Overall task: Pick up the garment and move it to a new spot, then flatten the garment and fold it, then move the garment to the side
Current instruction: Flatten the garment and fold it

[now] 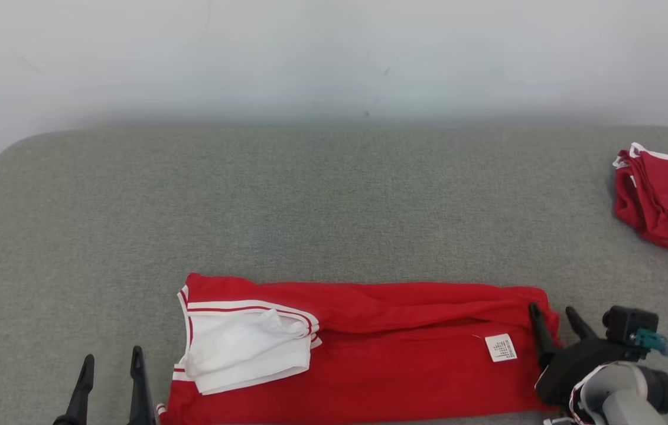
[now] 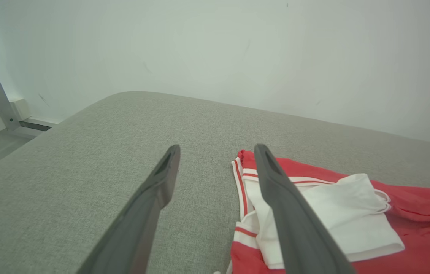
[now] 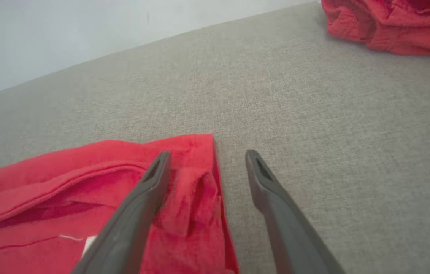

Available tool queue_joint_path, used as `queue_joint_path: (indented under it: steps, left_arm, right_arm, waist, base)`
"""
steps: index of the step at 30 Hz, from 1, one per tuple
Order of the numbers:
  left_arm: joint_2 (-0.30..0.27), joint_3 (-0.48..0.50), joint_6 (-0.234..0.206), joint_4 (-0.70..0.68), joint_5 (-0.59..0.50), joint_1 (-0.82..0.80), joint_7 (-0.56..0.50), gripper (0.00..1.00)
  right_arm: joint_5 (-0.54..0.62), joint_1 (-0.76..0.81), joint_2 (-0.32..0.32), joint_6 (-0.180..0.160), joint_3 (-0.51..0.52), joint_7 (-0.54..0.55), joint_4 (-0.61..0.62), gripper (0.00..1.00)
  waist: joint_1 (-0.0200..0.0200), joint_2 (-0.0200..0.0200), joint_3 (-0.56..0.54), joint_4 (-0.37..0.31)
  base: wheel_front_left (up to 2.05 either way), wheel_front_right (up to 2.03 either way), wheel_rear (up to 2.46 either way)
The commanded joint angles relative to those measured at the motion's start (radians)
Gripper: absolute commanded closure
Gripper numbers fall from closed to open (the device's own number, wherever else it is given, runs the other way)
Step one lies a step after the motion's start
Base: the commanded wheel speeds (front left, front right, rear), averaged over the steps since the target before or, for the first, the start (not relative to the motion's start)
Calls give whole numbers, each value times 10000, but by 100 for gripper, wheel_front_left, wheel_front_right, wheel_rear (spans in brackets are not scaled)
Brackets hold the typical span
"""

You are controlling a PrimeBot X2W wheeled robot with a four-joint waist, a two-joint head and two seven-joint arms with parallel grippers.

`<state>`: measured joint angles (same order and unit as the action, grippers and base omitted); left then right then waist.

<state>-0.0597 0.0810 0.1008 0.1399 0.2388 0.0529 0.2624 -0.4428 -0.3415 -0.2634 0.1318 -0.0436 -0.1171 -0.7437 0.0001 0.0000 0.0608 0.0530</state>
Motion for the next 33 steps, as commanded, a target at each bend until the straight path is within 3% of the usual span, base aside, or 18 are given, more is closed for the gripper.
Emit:
queue_joint_path:
  steps: [1,11,12,13,14,15,22,33]
  left_arm:
    - [33,58,28,21,-80,92,30,0]
    - [87,346,112,-109,-201,237,30,0]
    - [91,366,115,-118,-216,236,30,0]
    - [92,381,109,-119,-246,244,30,0]
    - [92,387,111,-132,-300,247,30,0]
    - [93,403,111,-143,-330,251,30,0]
    - [93,420,118,-127,-793,336,30,0]
    - [99,481,105,-98,-953,492,30,0]
  right_arm:
    - [-115,170,60,-30,-94,11,-164,0]
    - [-514,838,258,-30,-706,298,-582,0]
    - [-549,864,295,-30,-758,341,-602,9]
    - [-587,873,307,-30,-811,360,-616,60]
    - [-604,872,318,-30,-866,367,-617,75]
    - [-657,849,339,-30,-915,306,-570,100]
    - [-860,521,-47,-31,-745,-254,-497,100]
    - [-737,123,-1614,-31,386,-614,-854,100]
  waist:
    - [-1,0,-71,77]
    - [-1,0,-146,-59]
    - [-1,0,-157,-74]
    - [-1,0,-175,-88]
    - [-1,0,-194,-101]
    - [-1,0,-219,-114]
    - [-1,0,-407,-217]
    - [-1,0,-564,-401]
  base:
    - [0,0,0]
    - [0,0,0]
    - [0,0,0]
    - [0,0,0]
    - [0,0,0]
    - [0,0,0]
    - [0,0,0]
    - [0,0,0]
